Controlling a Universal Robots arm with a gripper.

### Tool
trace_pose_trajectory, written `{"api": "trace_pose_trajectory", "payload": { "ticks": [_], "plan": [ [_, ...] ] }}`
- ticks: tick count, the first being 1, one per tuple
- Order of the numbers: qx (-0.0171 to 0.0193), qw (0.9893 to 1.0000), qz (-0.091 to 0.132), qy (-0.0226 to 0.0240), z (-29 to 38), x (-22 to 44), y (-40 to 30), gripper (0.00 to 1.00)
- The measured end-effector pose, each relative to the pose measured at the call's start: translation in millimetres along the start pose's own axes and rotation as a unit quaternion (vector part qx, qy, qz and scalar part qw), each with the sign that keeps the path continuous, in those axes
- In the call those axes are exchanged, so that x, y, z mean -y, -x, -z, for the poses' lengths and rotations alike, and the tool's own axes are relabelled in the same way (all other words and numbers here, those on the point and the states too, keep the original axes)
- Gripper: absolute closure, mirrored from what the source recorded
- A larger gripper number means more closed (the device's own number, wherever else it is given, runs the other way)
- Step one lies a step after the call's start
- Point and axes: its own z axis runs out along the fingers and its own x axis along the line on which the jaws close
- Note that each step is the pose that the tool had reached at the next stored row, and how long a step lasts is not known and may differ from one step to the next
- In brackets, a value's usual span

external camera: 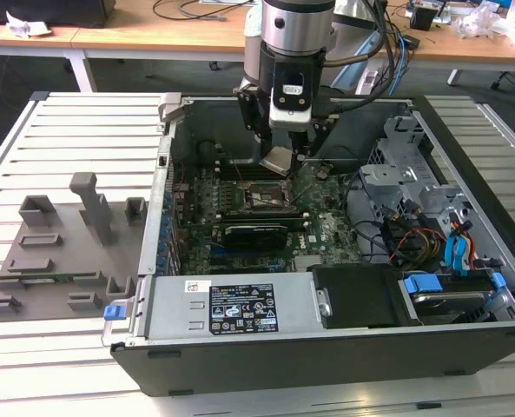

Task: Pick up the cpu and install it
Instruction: 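Place the cpu into insertion slot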

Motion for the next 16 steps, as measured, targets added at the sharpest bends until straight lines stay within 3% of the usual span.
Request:
{"api": "trace_pose_trajectory", "payload": {
  "ticks": [8,13,16],
  "plan": [
    [0.0004,0.9990,-0.046,-0.0009,0.0,0.0,0.0,0.45],
    [0.0006,0.9973,-0.073,-0.0014,-0.1,0.0,0.0,0.45],
    [0.0008,0.9955,-0.095,-0.0017,-0.1,0.0,0.0,0.45]
  ]
}}
